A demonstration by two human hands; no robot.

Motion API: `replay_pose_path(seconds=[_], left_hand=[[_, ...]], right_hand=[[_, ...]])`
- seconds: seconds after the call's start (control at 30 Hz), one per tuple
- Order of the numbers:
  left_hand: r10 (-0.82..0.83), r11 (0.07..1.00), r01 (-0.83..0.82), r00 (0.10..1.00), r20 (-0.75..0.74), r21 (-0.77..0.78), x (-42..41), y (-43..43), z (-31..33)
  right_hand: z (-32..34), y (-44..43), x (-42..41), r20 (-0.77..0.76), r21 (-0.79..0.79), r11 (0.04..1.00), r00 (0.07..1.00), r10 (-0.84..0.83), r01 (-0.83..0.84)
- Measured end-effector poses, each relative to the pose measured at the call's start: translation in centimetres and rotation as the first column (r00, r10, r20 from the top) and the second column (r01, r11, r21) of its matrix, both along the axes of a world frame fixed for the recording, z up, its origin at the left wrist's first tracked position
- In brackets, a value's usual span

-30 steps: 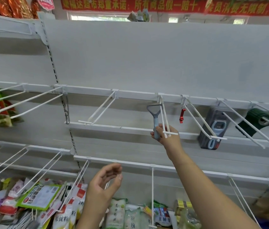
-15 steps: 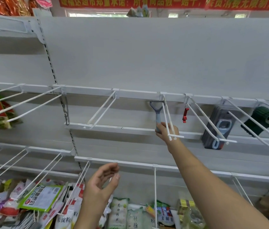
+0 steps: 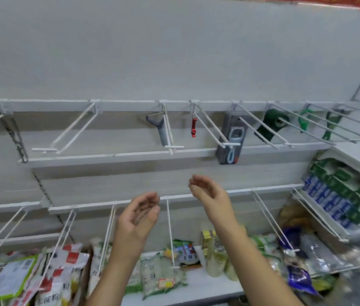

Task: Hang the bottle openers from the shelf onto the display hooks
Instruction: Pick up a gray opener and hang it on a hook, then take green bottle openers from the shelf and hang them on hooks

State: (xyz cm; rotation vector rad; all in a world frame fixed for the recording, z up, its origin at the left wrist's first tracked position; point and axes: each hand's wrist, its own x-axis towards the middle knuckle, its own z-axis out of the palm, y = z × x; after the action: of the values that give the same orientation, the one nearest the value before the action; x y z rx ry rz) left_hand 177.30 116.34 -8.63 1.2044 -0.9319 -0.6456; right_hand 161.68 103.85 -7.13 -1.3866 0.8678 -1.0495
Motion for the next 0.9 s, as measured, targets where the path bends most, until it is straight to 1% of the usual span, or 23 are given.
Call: replay_pose_path(seconds=[0.07, 0.2, 0.3, 0.47, 0.6, 0.7, 0.9], left_hand=[[-0.059, 0.998, 0.059, 0.998, 0.016, 0.003, -1.9, -0.7, 0.0], [-0.190, 0.982, 0.190, 0.981, 0.028, 0.005, -7.1, -2.1, -0.3], [-0.289, 0.957, 0.288, 0.956, 0.056, 0.010, -12.7, -3.0, -0.3], [-0.423, 0.906, 0.424, 0.898, 0.122, 0.015, -23.3, -4.5, 0.5], [-0.521, 0.851, 0.526, 0.839, 0.156, 0.013, -34.1, -6.0, 1.3], [-0.605, 0.790, 0.613, 0.778, 0.170, 0.004, -42.8, -7.0, 1.8], [-0.729, 0.672, 0.741, 0.664, 0.165, -0.014, -57.6, -8.7, 3.1]], right_hand=[[-0.4, 2.2, -3.1, 0.020, -0.002, 1.000, 1.000, -0.016, 0.016], [-0.8, 5.6, -10.1, -0.023, -0.038, 0.996, 0.997, -0.079, 0.078], [-1.1, 6.8, -16.0, -0.047, -0.066, 0.986, 0.986, -0.157, 0.154], [-1.1, 7.6, -27.0, -0.037, -0.120, 0.948, 0.953, -0.299, 0.293], [-0.4, 8.3, -37.6, 0.012, -0.158, 0.901, 0.913, -0.408, 0.404], [0.3, 9.0, -45.8, 0.053, -0.161, 0.857, 0.872, -0.487, 0.489], [1.2, 9.9, -60.2, 0.061, -0.193, 0.732, 0.753, -0.656, 0.653]])
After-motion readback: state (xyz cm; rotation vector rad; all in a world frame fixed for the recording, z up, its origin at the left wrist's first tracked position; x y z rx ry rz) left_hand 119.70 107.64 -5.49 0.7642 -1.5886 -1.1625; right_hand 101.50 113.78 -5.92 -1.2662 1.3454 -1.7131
